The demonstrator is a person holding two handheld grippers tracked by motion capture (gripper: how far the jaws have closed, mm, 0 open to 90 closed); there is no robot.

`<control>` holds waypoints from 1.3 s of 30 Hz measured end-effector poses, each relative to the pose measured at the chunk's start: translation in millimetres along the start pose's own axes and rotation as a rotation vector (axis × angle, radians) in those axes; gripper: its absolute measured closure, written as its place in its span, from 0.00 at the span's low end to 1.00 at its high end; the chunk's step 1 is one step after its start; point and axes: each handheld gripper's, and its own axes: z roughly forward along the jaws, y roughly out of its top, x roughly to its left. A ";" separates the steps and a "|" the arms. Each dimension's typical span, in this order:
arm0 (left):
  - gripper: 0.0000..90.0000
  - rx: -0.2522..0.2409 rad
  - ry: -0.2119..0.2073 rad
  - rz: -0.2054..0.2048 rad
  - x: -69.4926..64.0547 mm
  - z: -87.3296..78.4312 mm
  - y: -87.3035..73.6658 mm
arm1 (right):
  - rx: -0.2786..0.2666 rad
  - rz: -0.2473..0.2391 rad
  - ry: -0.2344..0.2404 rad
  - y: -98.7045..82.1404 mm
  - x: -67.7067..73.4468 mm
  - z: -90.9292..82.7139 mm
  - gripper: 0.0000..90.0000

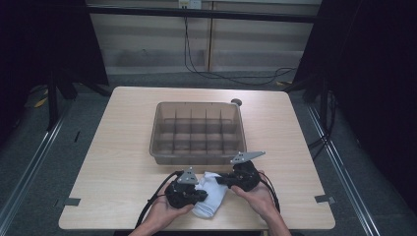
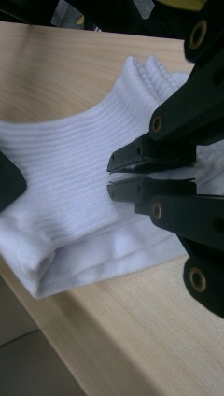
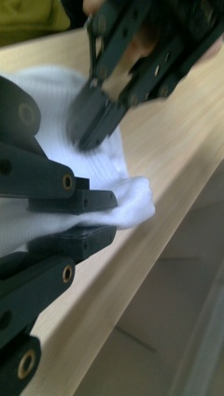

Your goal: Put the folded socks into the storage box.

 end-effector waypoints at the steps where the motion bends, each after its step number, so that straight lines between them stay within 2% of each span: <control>1: 0.94 0.000 0.000 0.001 0.0 0.0 0.0 | -0.009 -0.012 0.002 0.8 2.4 -1.7 0.92; 4: 0.94 -0.006 -0.006 -0.014 0.8 0.0 -0.7 | -0.028 -0.041 0.008 4.7 10.8 -5.5 0.92; 13: 0.95 -0.019 0.008 -0.013 0.9 0.9 -1.4 | -0.034 -0.091 0.052 7.4 29.0 -9.2 0.93; 21: 0.95 -0.032 0.008 -0.027 1.9 1.6 -2.3 | -0.001 -0.149 0.074 3.8 48.1 -5.7 0.93; 25: 0.93 -0.043 -0.010 -0.034 3.7 0.2 -3.1 | 0.015 -0.165 0.073 2.1 50.2 -2.6 0.93; 27: 0.87 -0.037 -0.007 -0.031 3.5 -4.5 -2.3 | 0.023 -0.168 0.061 1.0 49.1 -0.9 0.93; 29: 0.81 -0.033 0.022 -0.029 3.9 -12.4 -2.3 | 0.033 -0.172 0.065 -0.2 47.9 1.0 0.93; 30: 0.80 -0.033 0.022 -0.029 3.9 -12.4 -2.3 | 0.033 -0.172 0.065 -0.2 47.9 1.0 0.93; 32: 0.79 -0.063 0.025 -0.029 4.5 -31.6 -3.2 | 0.045 -0.172 0.060 -0.9 47.8 2.7 0.93; 34: 0.81 -0.064 0.020 -0.011 1.7 -42.4 -3.6 | 0.051 -0.174 0.066 -0.7 47.0 3.9 0.93; 35: 0.82 -0.064 0.020 -0.011 1.7 -42.4 -3.6 | 0.051 -0.174 0.066 -0.7 47.0 3.9 0.93; 36: 0.87 -0.063 0.022 0.003 -0.3 -46.4 -4.9 | 0.060 -0.176 0.058 -0.9 46.3 5.3 0.92; 37: 0.87 -0.067 0.003 0.007 -2.4 -49.6 -6.9 | 0.060 -0.176 0.058 -0.9 46.3 5.3 0.92; 38: 0.91 -0.039 -0.028 0.031 -8.3 -52.6 -11.9 | 0.066 -0.171 0.049 -1.4 46.4 7.0 0.92; 39: 0.93 -0.039 -0.028 0.031 -8.3 -52.6 -11.9 | 0.070 -0.171 0.053 -1.4 46.1 7.7 0.92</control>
